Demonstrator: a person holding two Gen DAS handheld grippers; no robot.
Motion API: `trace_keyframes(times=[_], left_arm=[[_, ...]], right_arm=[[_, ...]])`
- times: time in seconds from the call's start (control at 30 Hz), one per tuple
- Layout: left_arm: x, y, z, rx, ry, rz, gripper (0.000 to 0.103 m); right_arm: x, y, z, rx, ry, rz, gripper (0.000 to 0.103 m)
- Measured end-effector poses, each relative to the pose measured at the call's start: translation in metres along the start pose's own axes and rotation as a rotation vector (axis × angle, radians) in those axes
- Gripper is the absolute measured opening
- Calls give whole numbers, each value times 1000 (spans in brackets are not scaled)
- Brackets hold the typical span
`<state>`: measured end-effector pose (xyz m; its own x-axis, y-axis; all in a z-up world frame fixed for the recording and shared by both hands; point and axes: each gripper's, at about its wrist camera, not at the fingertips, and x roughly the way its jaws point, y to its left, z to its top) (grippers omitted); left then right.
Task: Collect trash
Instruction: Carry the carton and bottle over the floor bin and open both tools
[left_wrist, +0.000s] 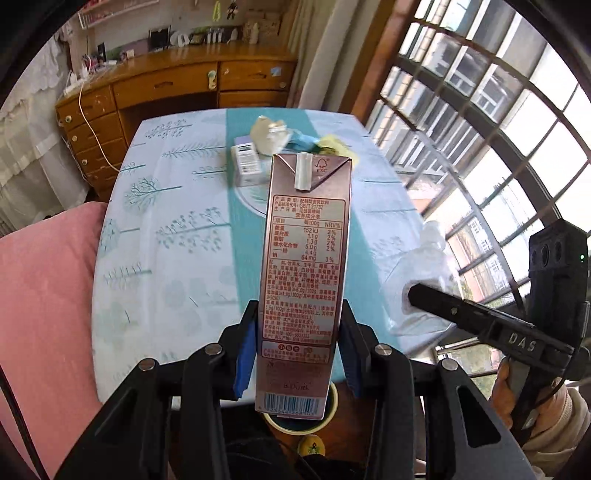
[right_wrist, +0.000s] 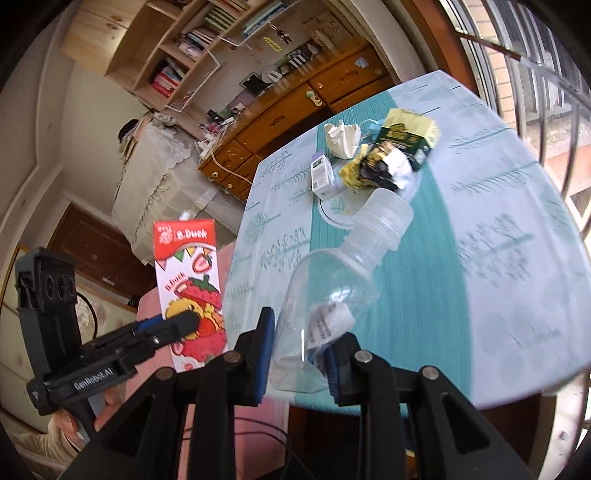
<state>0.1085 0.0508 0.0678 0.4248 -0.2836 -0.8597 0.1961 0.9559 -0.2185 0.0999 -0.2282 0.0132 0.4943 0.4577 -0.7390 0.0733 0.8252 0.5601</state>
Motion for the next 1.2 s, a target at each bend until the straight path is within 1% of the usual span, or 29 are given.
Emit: trace_keyframes(times=[0.13, 0.27, 0.4, 0.5, 0.63, 0.77, 0.87, 0.97, 1.07, 1.2], left_arm=[[-24, -40, -38, 23, -27, 29, 38], [-35, -69, -73, 40, 0, 43, 38], [-38, -90, -96, 85, 48, 63, 38], [-35, -101, -110, 125, 88, 73, 38], [-22, -105, -124, 159, 136, 70, 38], [0, -102, -147, 179, 195, 45, 38], [26, -98, -171, 190, 258, 12, 38], [58, -94, -199, 202, 309, -4, 38], [96, -84, -227, 188, 353, -10, 38], [146, -67, -256, 167, 397, 9, 38]], right_arm=[[-40, -9, -37, -37, 12, 13, 25], [-66, -27, -77, -21, 39, 16, 25], [-78, -47, -108, 19, 71, 19, 25], [-82, -57, -128, 34, 83, 1, 25], [-81, -70, -150, 87, 96, -22, 25], [-68, -76, -169, 114, 120, -74, 25], [-51, -84, -186, 137, 139, -125, 25], [-30, -98, -205, 170, 160, -183, 25], [-2, -114, -227, 191, 187, -247, 25], [37, -138, -253, 220, 230, -287, 25]])
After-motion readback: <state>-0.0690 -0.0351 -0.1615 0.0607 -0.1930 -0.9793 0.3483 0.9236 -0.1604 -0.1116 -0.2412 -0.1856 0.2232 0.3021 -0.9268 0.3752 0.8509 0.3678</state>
